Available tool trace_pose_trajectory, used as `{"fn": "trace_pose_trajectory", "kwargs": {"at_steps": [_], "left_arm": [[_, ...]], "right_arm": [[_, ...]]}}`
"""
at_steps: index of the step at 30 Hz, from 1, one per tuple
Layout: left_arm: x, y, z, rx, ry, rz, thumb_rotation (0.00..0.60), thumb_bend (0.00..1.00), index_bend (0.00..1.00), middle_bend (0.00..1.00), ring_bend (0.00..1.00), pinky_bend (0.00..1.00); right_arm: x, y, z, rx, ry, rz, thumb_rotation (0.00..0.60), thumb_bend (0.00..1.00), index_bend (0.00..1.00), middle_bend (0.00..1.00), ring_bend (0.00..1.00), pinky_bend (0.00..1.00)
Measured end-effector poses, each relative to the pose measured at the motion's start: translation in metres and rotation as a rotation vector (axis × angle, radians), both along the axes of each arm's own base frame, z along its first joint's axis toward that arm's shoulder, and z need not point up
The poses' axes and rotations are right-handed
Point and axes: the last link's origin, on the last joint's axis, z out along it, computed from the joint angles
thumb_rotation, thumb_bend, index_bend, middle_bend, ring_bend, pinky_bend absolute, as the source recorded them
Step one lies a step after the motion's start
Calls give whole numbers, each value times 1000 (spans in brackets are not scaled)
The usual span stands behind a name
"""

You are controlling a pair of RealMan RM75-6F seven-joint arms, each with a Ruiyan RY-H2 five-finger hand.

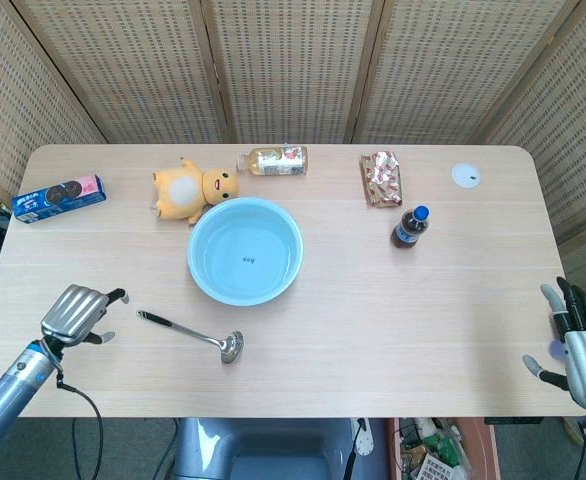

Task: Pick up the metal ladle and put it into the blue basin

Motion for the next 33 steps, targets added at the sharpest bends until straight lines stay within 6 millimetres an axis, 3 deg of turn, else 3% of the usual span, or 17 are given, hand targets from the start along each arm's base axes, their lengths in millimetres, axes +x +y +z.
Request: {"fn": "trace_pose_trajectory", "kwargs": {"at_steps": [4,11,33], "left_arm": [[7,13,-21,-20,8,-22,600,191,484,1000,1000,1000],[7,23,-38,-19,25,-4,600,207,485,1000,1000,1000],[13,29,-84,-80,108,-32,600,295,503,1000,1000,1000]], "right_arm": [[0,0,0,1,-2,-2,600,0,0,0,0,0],[-1,-1,0,4,-10,-6,600,0,0,0,0,0],[-4,-3,-1,21,-22,-22,600,0,0,0,0,0]]}}
